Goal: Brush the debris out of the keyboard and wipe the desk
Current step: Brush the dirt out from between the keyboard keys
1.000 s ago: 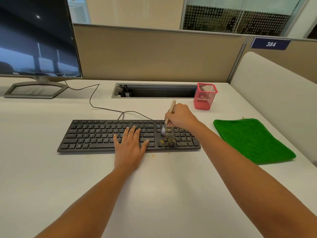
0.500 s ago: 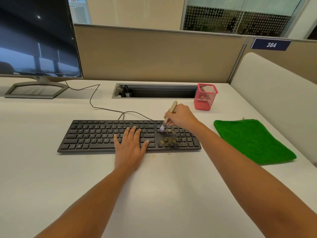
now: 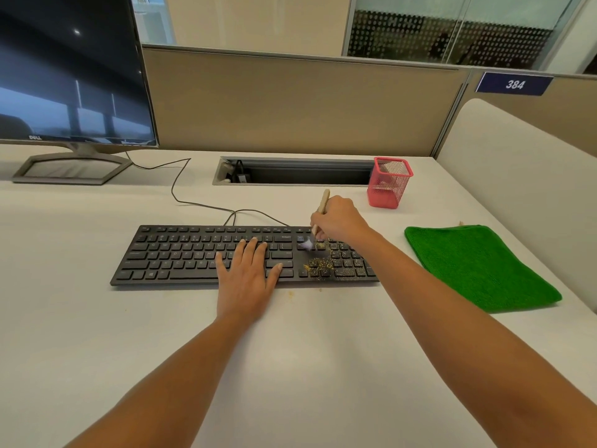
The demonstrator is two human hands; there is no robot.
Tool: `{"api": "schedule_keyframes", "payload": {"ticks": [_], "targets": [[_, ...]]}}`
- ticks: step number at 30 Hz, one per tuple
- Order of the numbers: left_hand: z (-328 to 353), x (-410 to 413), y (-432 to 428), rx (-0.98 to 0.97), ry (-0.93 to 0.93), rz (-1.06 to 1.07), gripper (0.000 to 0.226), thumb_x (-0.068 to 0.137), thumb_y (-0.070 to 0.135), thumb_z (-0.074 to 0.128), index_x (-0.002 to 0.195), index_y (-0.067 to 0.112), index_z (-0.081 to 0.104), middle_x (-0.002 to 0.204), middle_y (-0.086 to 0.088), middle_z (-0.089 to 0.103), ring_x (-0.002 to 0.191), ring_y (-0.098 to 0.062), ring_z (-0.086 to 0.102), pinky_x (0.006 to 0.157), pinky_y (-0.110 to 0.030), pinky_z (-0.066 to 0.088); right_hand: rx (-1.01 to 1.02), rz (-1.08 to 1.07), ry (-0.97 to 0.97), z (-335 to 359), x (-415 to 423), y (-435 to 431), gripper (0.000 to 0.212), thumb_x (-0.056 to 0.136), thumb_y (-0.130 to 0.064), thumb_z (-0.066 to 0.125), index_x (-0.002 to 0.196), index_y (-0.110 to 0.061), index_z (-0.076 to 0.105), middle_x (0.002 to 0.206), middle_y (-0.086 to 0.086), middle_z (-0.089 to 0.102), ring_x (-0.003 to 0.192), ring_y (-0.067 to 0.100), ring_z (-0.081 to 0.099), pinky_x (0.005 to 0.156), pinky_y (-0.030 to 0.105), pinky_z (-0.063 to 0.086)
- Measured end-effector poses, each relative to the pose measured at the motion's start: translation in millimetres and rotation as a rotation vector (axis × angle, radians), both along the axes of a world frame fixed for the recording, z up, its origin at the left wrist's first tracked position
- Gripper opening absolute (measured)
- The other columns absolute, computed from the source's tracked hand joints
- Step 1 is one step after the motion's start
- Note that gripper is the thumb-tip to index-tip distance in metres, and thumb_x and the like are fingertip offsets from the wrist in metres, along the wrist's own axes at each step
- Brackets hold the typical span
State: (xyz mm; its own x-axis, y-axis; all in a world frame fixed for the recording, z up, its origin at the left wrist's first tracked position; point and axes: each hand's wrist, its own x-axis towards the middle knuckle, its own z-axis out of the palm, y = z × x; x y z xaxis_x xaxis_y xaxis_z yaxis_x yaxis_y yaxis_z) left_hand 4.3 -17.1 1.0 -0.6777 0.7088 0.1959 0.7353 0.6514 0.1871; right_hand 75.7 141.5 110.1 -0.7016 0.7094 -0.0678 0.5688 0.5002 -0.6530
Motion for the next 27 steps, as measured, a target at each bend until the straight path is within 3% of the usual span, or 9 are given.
{"api": "schedule_keyframes", "payload": {"ticks": [3, 5, 9, 12, 15, 17, 20, 23, 27], "targets": [[-0.2, 0.1, 0.1, -0.002, 0.002, 0.0, 0.092, 0.076, 0.062, -0.014, 0.148, 0.021, 0.024, 0.157, 0.003, 0.021, 0.146, -0.017, 0.011, 0.115, -0.052, 0.002, 0.034, -0.015, -0.046, 3.9, -0.5, 2.8, 0.027, 0.092, -0.018, 0.053, 0.106, 0.003, 0.062, 0.101, 0.018, 0.067, 0.088, 0.03, 0.068, 0.086, 0.038, 0.056], [0.1, 0.1, -0.1, -0.003, 0.005, 0.002, 0.092, 0.076, 0.062, -0.015, 0.149, 0.021, 0.024, 0.157, 0.003, 0.02, 0.146, -0.017, 0.011, 0.115, -0.052, 0.002, 0.011, -0.063, 0.03, 5.4, -3.9, 4.9, 0.027, 0.092, -0.018, 0.054, 0.105, 0.003, 0.063, 0.101, 0.018, 0.067, 0.088, 0.029, 0.069, 0.085, 0.037, 0.056], [0.6, -0.1, 0.1, 0.003, 0.0, 0.001, 0.092, 0.076, 0.062, -0.014, 0.148, 0.021, 0.024, 0.157, 0.003, 0.021, 0.146, -0.017, 0.011, 0.115, -0.052, 0.001, 0.002, -0.1, 0.117, 1.0, -8.5, 2.1, 0.029, 0.095, -0.021, 0.052, 0.109, 0.002, 0.062, 0.104, 0.016, 0.066, 0.091, 0.027, 0.068, 0.067, 0.023, 0.05], [0.5, -0.2, 0.7, -0.001, 0.006, 0.003, 0.091, 0.076, 0.062, -0.014, 0.148, 0.022, 0.025, 0.157, 0.003, 0.021, 0.146, -0.017, 0.011, 0.115, -0.052, 0.001, -0.044, -0.039, 0.013, -1.5, -7.6, -1.0, 0.028, 0.094, -0.019, 0.053, 0.11, 0.003, 0.06, 0.106, 0.019, 0.066, 0.089, 0.03, 0.068, 0.08, 0.033, 0.057], [0.1, -0.3, 0.6, 0.007, 0.0, 0.005, 0.091, 0.076, 0.062, -0.013, 0.148, 0.022, 0.026, 0.156, 0.003, 0.022, 0.146, -0.017, 0.012, 0.115, -0.052, 0.001, -0.033, 0.047, -0.128, 6.3, -6.5, -3.8, 0.024, 0.093, -0.016, 0.05, 0.103, 0.003, 0.06, 0.094, 0.017, 0.067, 0.064, 0.023, 0.066, 0.069, 0.025, 0.055], [0.0, -0.1, 0.2, 0.012, 0.002, 0.003, 0.091, 0.077, 0.062, -0.012, 0.148, 0.022, 0.026, 0.156, 0.003, 0.022, 0.146, -0.017, 0.012, 0.115, -0.052, 0.002, -0.028, 0.047, -0.1, 10.1, -9.2, -3.6, 0.023, 0.094, -0.016, 0.05, 0.102, 0.002, 0.061, 0.093, 0.016, 0.068, 0.056, 0.017, 0.062, 0.067, 0.022, 0.053], [-0.1, 0.1, -0.2, 0.007, 0.004, 0.003, 0.091, 0.076, 0.062, -0.013, 0.148, 0.022, 0.025, 0.157, 0.003, 0.021, 0.146, -0.017, 0.011, 0.115, -0.052, 0.002, -0.046, 0.013, 0.05, 7.9, -13.7, -5.4, 0.028, 0.094, -0.019, 0.052, 0.108, 0.002, 0.063, 0.102, 0.017, 0.068, 0.072, 0.023, 0.067, 0.078, 0.031, 0.056], [0.0, 0.1, 0.0, 0.014, 0.002, 0.002, 0.091, 0.077, 0.062, -0.013, 0.148, 0.022, 0.025, 0.156, 0.003, 0.022, 0.146, -0.017, 0.011, 0.115, -0.052, 0.001, -0.036, 0.051, 0.036, 2.0, -12.8, -8.7, 0.032, 0.095, -0.023, 0.052, 0.112, 0.002, 0.062, 0.105, 0.018, 0.067, 0.09, 0.027, 0.068, 0.084, 0.033, 0.055], [0.4, 0.2, -0.2, 0.007, 0.004, 0.001, 0.091, 0.076, 0.062, -0.013, 0.148, 0.022, 0.025, 0.157, 0.003, 0.021, 0.146, -0.017, 0.011, 0.115, -0.052, 0.001, -0.091, 0.099, -0.083, 4.9, -7.9, -4.6, 0.025, 0.094, -0.016, 0.052, 0.106, 0.003, 0.062, 0.099, 0.017, 0.068, 0.075, 0.024, 0.068, 0.07, 0.025, 0.055]]}}
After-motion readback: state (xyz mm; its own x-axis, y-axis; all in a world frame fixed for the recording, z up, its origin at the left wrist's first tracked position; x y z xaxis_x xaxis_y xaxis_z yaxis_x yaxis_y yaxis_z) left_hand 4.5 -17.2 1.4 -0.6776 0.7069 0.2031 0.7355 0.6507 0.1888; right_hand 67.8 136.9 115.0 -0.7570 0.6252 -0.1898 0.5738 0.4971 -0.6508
